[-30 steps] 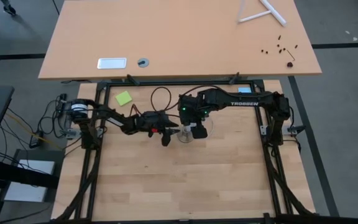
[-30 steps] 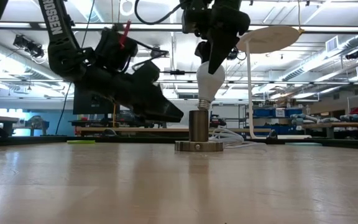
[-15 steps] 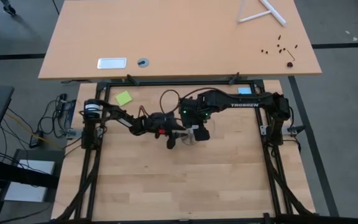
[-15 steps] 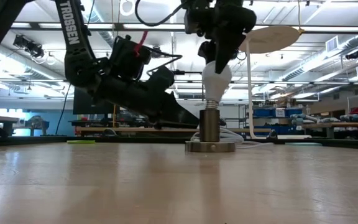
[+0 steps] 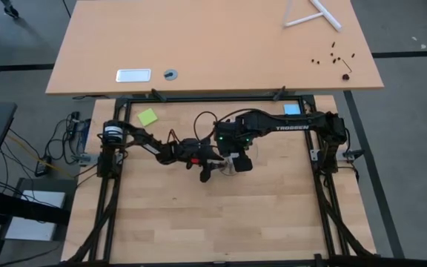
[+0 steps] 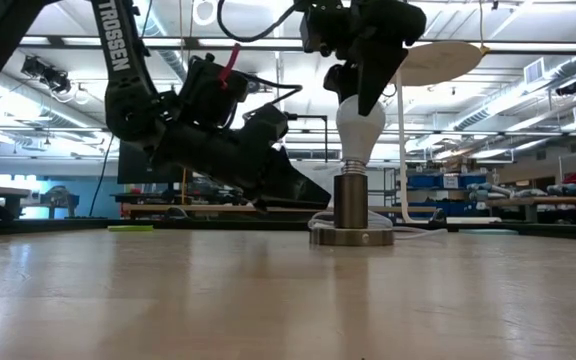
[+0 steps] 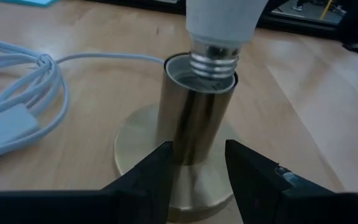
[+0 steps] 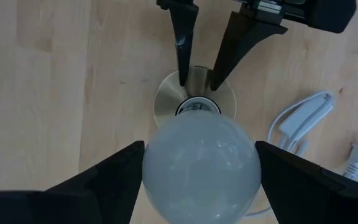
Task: Screw lightbulb
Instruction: Insert the lightbulb into the lamp
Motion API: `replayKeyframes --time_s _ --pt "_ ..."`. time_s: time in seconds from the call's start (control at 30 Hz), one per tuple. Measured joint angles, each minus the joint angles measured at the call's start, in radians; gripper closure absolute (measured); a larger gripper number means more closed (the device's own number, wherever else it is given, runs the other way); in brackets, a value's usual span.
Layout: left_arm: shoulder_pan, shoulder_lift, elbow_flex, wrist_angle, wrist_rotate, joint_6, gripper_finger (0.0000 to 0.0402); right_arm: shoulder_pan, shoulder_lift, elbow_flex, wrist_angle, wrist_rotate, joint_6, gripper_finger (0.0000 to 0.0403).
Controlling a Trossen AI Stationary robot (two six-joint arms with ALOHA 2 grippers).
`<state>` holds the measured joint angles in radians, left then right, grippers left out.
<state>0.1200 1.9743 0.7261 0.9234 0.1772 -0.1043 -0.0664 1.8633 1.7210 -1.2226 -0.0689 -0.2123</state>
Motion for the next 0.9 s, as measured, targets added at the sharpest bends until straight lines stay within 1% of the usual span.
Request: replayKeyframes --time_s 0.77,0.9 --pt "-0.019 0.0 0.0 -0.006 -0.008 0.025 0.025 0.005 0.0 -0.008 0.02 -0.003 0.01 0.0102" --pt "-0.018 0.0 0.0 -0.033 -0.035 0.026 0.025 0.004 0.0 -0.008 0.02 -0.003 0.009 0.0103"
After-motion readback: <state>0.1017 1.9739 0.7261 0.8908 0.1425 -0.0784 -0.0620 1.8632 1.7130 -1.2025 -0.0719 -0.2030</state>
